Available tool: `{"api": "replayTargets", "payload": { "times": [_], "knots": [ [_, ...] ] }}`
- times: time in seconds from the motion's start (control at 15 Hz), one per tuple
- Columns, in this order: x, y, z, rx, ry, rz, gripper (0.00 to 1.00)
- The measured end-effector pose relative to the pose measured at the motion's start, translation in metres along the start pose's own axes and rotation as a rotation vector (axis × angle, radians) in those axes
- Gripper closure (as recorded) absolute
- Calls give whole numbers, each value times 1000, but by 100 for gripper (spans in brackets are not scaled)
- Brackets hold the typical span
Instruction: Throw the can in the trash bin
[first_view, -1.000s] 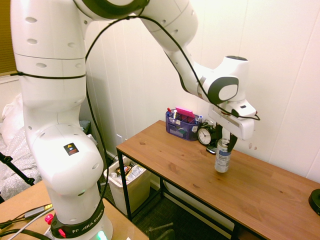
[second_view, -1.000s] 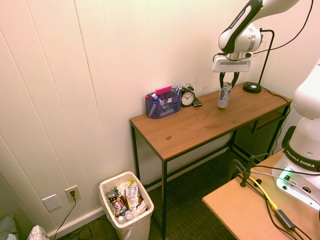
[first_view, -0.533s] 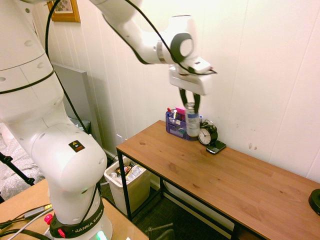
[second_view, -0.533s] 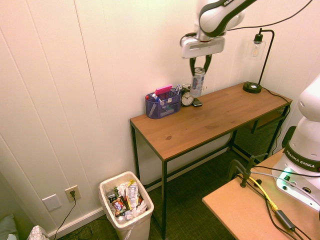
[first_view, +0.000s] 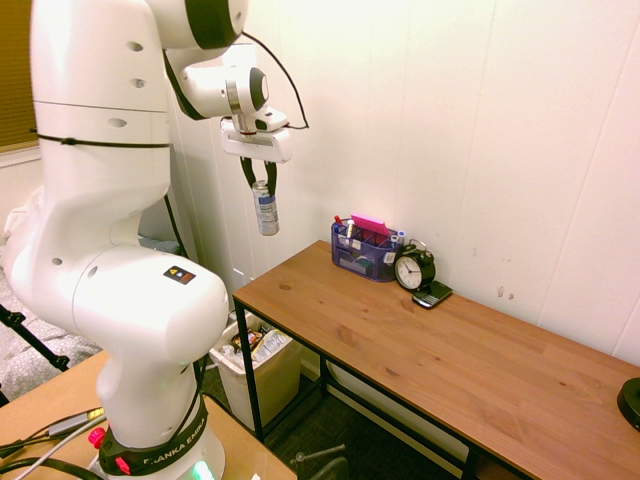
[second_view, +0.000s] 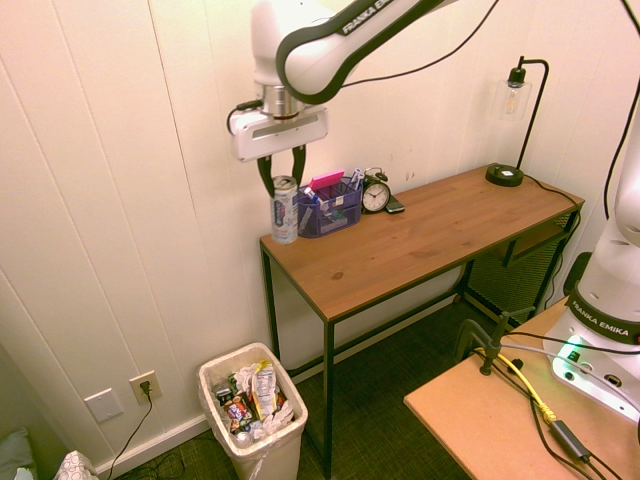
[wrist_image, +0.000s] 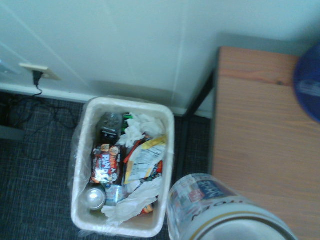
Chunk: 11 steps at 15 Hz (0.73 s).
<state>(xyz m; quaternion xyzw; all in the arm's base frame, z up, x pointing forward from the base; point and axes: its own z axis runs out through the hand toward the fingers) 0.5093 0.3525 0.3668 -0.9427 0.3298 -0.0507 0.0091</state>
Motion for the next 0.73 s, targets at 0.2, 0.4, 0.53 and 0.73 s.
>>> {"api": "replayTargets", "payload": {
  "times": [0.2, 0.4, 0.53, 0.73],
  "knots": [
    [-9, -27, 41, -19, -86, -44, 0],
    [-2, -33, 38, 7, -131, -65, 0],
    [1, -32, 39, 8, -136, -69, 0],
    [6, -31, 37, 10, -132, -64, 0]
  ]
}}
